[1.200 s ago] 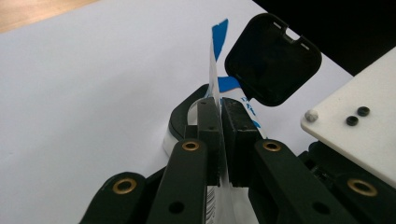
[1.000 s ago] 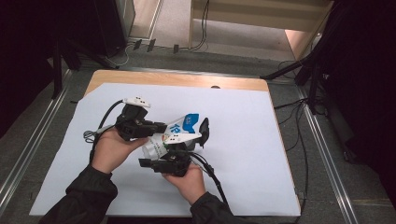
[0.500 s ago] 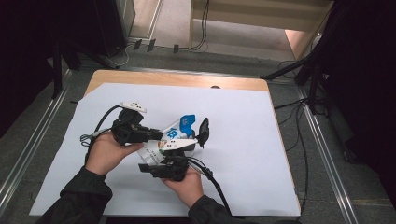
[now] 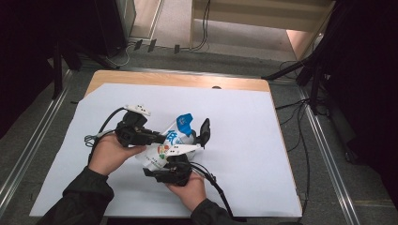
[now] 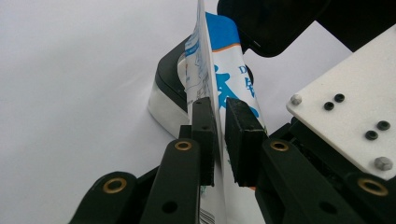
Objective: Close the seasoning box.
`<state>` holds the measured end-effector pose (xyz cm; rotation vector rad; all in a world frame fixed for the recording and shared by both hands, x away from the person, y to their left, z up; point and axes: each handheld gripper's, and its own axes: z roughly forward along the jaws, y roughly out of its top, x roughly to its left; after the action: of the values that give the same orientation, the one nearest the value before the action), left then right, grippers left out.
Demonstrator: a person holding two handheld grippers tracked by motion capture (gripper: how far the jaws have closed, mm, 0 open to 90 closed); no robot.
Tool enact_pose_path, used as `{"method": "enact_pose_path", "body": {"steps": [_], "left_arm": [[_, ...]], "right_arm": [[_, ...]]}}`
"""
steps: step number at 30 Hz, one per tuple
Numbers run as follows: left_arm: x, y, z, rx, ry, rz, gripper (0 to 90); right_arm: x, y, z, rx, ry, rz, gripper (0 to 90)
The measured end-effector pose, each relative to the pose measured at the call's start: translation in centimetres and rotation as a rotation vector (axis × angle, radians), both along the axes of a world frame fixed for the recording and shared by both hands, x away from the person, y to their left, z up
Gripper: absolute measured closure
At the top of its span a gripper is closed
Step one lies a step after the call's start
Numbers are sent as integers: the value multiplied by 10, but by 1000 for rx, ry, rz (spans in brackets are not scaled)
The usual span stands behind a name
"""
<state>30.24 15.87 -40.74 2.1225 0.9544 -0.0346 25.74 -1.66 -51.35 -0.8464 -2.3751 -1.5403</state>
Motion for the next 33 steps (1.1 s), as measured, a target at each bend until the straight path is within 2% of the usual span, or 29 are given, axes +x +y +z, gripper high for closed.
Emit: {"method": "enact_pose_path", "body": {"steps": [6,8,17,25,31,33], "left_arm": [[5,-2,-2,-17,14,-13,828],[6,-3,-2,-18,13,-16,826],[11,-8,-1,-22,12,-40,804],[17,-6,1,-55,11,-36,791],[18,-5,3,-62,5,-33,779],[18,-5,4,-63,-1,-30,802]], "right_arm": [[-2,-3,-5,-6,11,-14,647],[-2,-4,-6,-15,6,-23,649],[-2,-12,-11,-25,33,-53,650],[-3,-15,-14,-34,39,-60,656],[-4,-15,-14,-48,27,-55,656],[-4,-15,-14,-49,28,-53,656]]}}
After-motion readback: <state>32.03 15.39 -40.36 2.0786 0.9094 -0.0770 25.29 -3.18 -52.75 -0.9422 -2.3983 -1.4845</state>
